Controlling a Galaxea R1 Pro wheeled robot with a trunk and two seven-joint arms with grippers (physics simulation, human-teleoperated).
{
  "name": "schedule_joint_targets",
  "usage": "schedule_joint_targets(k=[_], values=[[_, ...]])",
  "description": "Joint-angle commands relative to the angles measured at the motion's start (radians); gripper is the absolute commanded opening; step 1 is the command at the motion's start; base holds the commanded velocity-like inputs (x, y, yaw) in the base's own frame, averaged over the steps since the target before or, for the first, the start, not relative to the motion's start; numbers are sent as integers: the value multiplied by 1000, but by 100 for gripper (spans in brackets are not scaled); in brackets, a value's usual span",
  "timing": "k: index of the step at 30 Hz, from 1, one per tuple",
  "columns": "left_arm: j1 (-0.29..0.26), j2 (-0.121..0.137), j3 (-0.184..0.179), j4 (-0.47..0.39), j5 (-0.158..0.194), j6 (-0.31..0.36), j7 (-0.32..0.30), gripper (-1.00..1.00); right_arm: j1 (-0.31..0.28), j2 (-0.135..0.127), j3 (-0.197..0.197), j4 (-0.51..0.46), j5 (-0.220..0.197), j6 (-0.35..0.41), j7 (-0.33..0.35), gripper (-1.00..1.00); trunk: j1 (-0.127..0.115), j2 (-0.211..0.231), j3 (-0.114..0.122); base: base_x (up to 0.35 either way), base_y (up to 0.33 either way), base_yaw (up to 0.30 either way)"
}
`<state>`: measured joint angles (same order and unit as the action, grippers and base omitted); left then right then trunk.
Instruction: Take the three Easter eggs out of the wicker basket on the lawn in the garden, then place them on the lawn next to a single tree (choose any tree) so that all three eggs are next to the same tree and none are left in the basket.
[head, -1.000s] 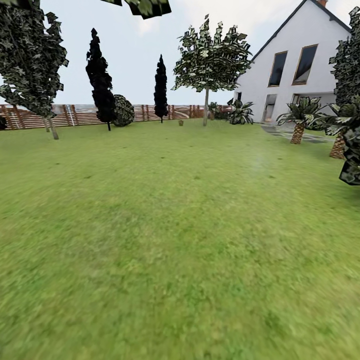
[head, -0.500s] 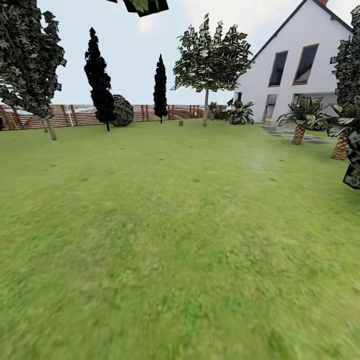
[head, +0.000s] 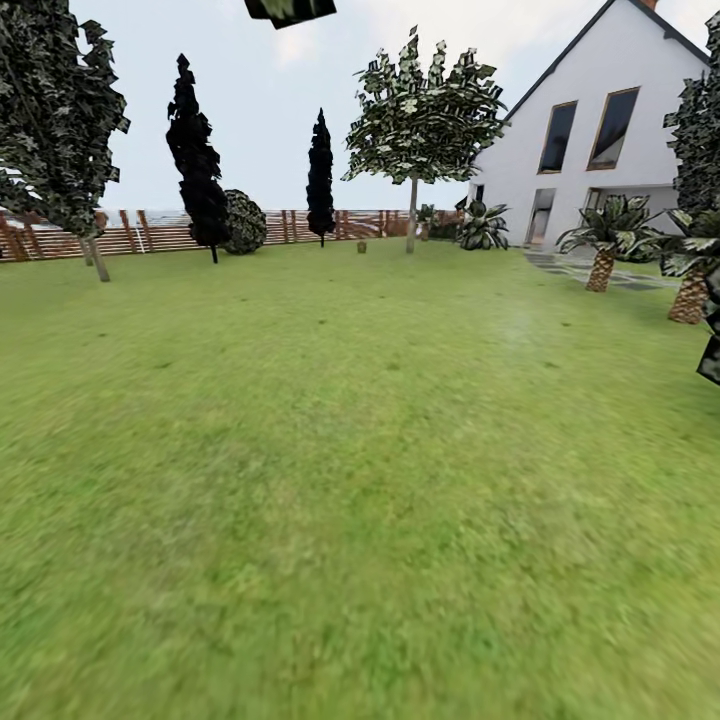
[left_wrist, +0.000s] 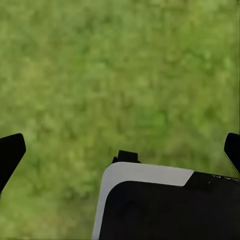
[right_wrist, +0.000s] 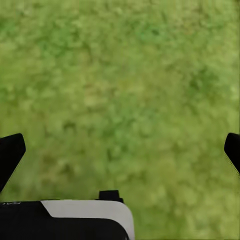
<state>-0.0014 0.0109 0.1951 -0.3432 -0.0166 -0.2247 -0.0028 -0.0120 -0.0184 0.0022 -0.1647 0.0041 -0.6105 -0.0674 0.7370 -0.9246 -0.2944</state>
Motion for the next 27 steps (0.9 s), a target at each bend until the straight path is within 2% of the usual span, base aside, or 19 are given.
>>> schedule_joint_targets(k=[1, 10, 14, 18, 19, 20, 22, 23, 25, 27], values=[[0, 0, 3, 0, -2, -2, 0, 100, 0, 0, 0, 0, 1, -5, -3, 100, -3, 7, 2, 297, 0, 0], [0, -2, 3, 0, -2, -22, 0, 100, -1, -1, -1, -4, 1, -34, -3, 100, -38, 70, 30, 298, 0, 0], [0, -3, 4, 18, -2, -125, 4, 100, 0, -1, -4, -1, -2, -117, -3, 100, -53, 98, 43, 307, 0, 0], [0, -3, 4, 53, -1, -173, 7, 100, 0, -2, -6, 2, -3, -170, -3, 100, -68, 126, 55, 314, -1, 0], [0, -3, 4, 57, -1, -209, 7, 100, 0, -2, -7, 2, -3, -184, -3, 100, -72, 133, 59, 318, -34, 0], [0, -4, 5, 62, -2, -283, 7, 100, 0, -3, -7, 4, -3, -221, -4, 100, -76, 140, 62, 325, -55, 0], [0, -4, 6, 65, -3, -347, 4, 100, 0, -3, -8, 6, -4, -282, -4, 100, -84, 154, 68, 332, -63, 0], [0, -5, 6, 68, -3, -385, 2, 100, 0, -3, -8, 20, -3, -360, -5, 100, -88, 161, 71, 337, -68, 0], [0, -5, 5, 80, -3, -401, 2, 100, 0, -4, -8, 45, -4, -420, -6, 100, -95, 175, 77, 338, -69, 0], [0, -4, 5, 91, -3, -408, 1, 100, 0, -4, -8, 61, -4, -437, -5, 100, -103, 189, 84, 339, -70, 0]])
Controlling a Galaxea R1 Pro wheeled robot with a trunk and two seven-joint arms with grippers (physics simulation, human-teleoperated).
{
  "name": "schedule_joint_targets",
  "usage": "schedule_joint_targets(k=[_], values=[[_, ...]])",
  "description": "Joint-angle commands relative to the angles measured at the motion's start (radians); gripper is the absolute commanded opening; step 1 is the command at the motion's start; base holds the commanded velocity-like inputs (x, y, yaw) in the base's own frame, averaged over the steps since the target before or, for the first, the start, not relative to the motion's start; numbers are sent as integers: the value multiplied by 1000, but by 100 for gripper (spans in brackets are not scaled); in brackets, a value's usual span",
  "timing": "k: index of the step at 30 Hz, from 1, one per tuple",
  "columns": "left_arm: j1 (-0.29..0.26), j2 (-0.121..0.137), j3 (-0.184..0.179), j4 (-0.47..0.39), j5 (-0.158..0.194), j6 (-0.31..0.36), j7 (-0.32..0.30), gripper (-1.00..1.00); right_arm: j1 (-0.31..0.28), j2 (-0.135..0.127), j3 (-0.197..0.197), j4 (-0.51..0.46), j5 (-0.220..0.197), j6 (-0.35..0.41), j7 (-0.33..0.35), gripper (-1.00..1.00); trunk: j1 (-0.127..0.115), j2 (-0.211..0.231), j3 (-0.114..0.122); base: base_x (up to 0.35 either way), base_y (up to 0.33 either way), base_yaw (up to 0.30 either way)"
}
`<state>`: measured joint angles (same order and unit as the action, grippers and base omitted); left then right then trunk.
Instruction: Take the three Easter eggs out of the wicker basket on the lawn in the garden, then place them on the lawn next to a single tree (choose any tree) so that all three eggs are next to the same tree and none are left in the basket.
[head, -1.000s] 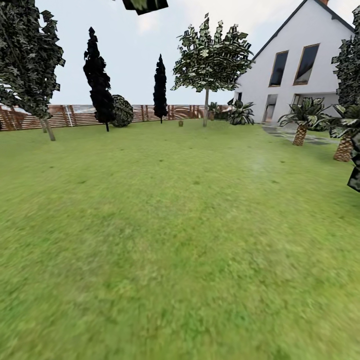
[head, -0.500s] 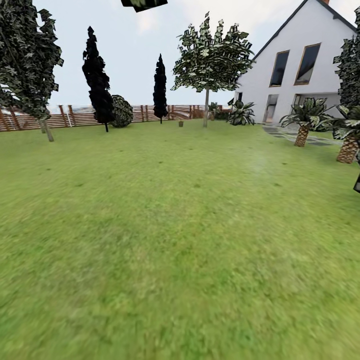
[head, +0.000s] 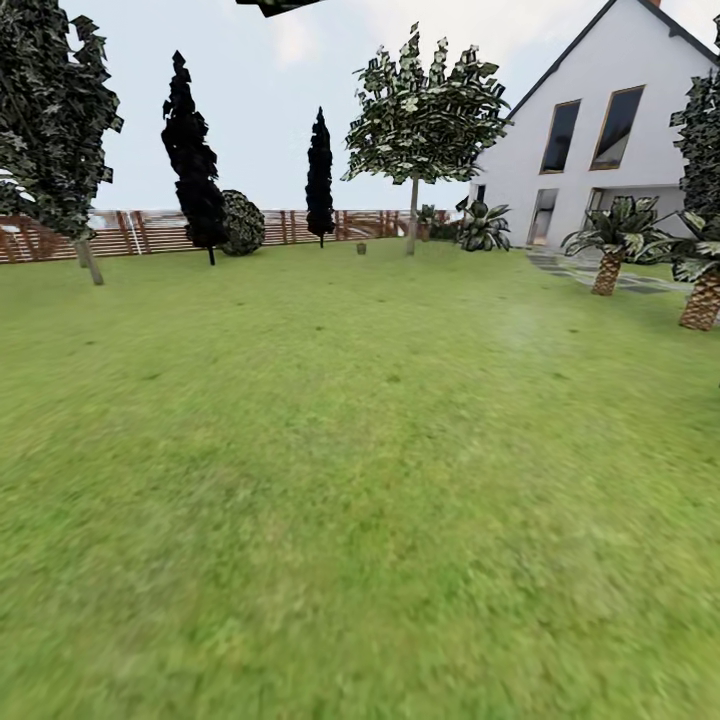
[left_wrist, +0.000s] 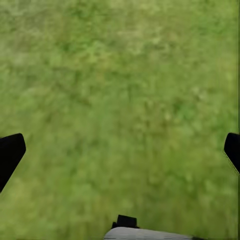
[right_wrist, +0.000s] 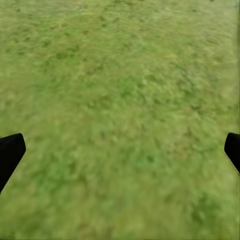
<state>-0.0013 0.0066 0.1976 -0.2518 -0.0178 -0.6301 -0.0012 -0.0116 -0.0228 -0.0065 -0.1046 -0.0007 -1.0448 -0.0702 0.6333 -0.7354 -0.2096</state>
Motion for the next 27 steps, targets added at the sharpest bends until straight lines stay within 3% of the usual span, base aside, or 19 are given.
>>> schedule_joint_targets(k=[1, 10, 13, 16, 21, 27], values=[[0, 0, 2, 1, -2, -3, 0, 100, -1, 0, 0, 3, 1, -2, -3, 100, -3, 6, 2, 339, -71, 0], [0, 1, 1, 7, 0, 5, 1, 100, -1, -1, 2, 11, 2, -2, -3, 100, -38, 69, 30, 340, -71, 0], [0, 3, 2, 8, 1, 49, 7, 100, -1, 0, 2, 11, 2, 6, -2, 100, -49, 90, 40, 340, -72, 0], [0, 5, 3, 7, 2, 104, 9, 100, -1, 0, 3, 6, 2, 97, -2, 100, -61, 111, 49, 340, -75, 0], [0, 4, 3, 6, 2, 122, 9, 100, -1, -1, 3, -49, 2, 322, -2, 100, -80, 146, 65, 339, -77, 0], [0, 4, 3, 6, 3, 125, 9, 100, -1, -5, 3, -71, 3, 390, -2, 100, -103, 188, 83, 339, -78, 0]])
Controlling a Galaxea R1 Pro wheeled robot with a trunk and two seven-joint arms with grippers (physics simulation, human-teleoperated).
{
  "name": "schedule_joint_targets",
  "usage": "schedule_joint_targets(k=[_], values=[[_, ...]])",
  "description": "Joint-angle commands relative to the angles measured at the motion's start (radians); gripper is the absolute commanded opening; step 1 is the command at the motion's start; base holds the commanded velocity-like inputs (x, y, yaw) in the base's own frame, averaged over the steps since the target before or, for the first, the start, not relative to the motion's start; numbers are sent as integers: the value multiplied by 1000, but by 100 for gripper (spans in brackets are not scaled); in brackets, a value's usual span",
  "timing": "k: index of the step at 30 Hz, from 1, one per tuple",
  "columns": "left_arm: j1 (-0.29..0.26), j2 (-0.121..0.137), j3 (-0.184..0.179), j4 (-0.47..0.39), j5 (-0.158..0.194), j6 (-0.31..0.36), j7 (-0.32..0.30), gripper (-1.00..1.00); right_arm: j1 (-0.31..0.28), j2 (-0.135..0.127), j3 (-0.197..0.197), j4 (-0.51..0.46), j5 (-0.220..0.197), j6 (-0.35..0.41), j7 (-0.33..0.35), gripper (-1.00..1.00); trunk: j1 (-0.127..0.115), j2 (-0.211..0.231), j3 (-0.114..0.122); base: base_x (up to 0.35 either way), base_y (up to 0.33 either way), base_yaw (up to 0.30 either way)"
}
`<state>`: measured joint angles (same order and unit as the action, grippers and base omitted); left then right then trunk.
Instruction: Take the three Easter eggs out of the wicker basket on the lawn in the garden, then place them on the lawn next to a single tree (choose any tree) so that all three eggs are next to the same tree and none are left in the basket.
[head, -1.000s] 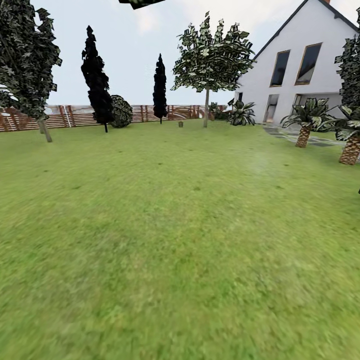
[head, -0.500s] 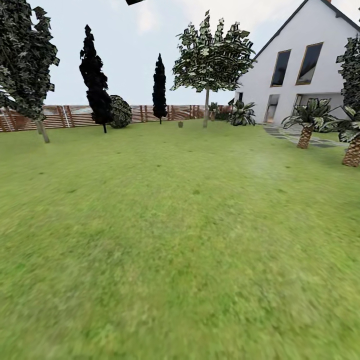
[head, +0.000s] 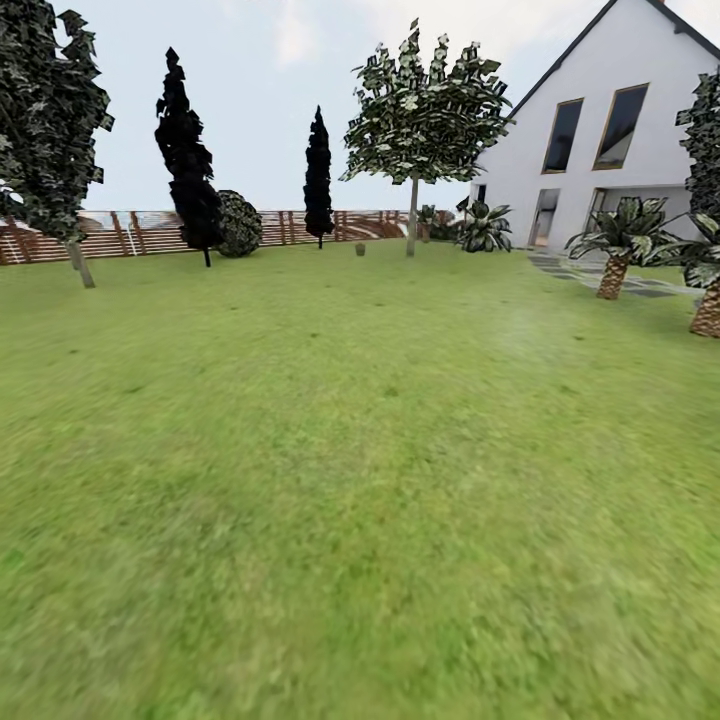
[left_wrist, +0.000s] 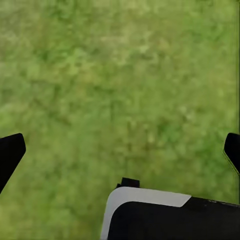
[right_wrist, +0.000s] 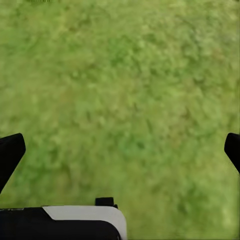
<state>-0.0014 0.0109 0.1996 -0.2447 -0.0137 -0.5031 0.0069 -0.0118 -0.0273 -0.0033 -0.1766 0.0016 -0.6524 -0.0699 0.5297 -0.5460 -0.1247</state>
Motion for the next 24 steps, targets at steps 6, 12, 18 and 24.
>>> schedule_joint_targets(k=[6, 12, 18, 24], values=[[0, 0, 1, -1, -2, -2, 1, 100, -1, 0, 0, 0, 1, 3, -2, 100, -11, 20, 8, 339, -78, 0], [0, 0, 1, -1, -2, -2, 1, 100, -1, 0, 0, 0, 3, 3, -4, 100, -11, 20, 8, 339, -85, 0], [0, 1, 1, -2, -2, -2, 1, 100, -1, 0, 0, 0, 4, 4, -5, 100, -11, 20, 8, 341, -49, 0], [0, 1, 1, -2, -2, -2, 1, 100, -1, 0, 0, 0, 4, 5, -5, 100, -11, 20, 8, 342, -4, 0]])
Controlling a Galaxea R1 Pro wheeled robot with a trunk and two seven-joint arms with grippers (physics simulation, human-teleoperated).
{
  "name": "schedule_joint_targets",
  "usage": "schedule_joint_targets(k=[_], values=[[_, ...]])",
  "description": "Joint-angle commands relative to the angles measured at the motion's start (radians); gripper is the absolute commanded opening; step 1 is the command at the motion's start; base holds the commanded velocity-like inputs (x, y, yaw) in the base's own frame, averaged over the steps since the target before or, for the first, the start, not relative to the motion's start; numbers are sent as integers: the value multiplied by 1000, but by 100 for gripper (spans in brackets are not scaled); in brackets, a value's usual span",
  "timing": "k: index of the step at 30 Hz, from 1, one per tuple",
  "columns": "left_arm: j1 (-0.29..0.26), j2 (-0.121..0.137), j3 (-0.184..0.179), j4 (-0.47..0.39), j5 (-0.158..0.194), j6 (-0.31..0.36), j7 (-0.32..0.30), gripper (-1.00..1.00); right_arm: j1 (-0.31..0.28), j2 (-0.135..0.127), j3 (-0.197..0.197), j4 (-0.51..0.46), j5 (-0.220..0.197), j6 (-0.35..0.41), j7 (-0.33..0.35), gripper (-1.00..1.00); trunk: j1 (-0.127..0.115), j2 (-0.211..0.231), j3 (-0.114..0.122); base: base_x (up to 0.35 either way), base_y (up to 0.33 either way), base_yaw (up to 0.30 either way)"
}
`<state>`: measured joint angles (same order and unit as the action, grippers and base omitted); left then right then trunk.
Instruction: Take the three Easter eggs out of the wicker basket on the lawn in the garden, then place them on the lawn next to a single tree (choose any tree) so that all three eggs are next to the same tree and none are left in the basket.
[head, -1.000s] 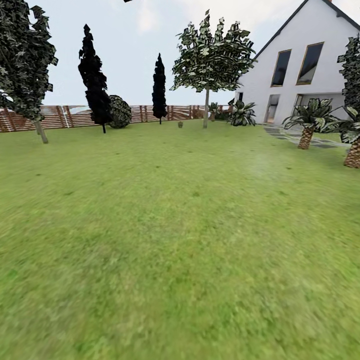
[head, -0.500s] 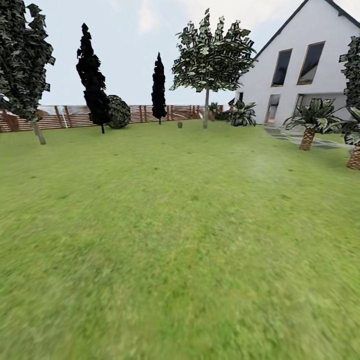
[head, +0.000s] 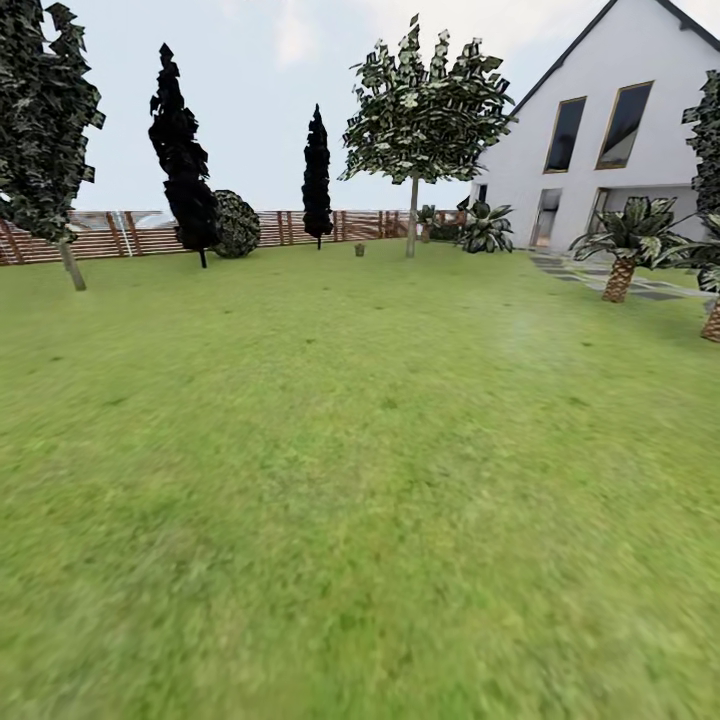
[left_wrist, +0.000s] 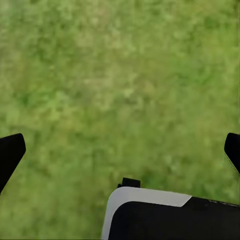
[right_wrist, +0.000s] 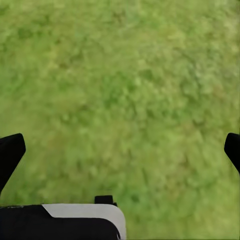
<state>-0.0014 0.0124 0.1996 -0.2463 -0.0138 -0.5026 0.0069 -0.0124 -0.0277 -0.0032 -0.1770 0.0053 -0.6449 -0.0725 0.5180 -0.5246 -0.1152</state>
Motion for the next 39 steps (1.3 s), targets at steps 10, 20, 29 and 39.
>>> schedule_joint_targets(k=[10, 20, 29, 39], values=[[0, 0, 1, -1, -1, -2, 1, 100, 0, 1, 0, 2, 1, -4, -3, 100, 1, -1, -2, 342, 0, 0], [0, 1, 1, -1, 0, -2, 1, 100, -1, 4, 0, 2, 1, -2, -35, 100, 1, -1, -2, 342, 0, 0], [0, 1, 1, -1, 0, -3, 1, 100, -1, 4, 0, 2, 0, -9, -41, 100, 1, -1, -2, 342, 0, 0], [0, -1, 1, -1, 0, -3, 1, 100, -1, 3, -1, 1, 0, -14, -41, 100, 1, -1, -2, 342, 0, 7]])
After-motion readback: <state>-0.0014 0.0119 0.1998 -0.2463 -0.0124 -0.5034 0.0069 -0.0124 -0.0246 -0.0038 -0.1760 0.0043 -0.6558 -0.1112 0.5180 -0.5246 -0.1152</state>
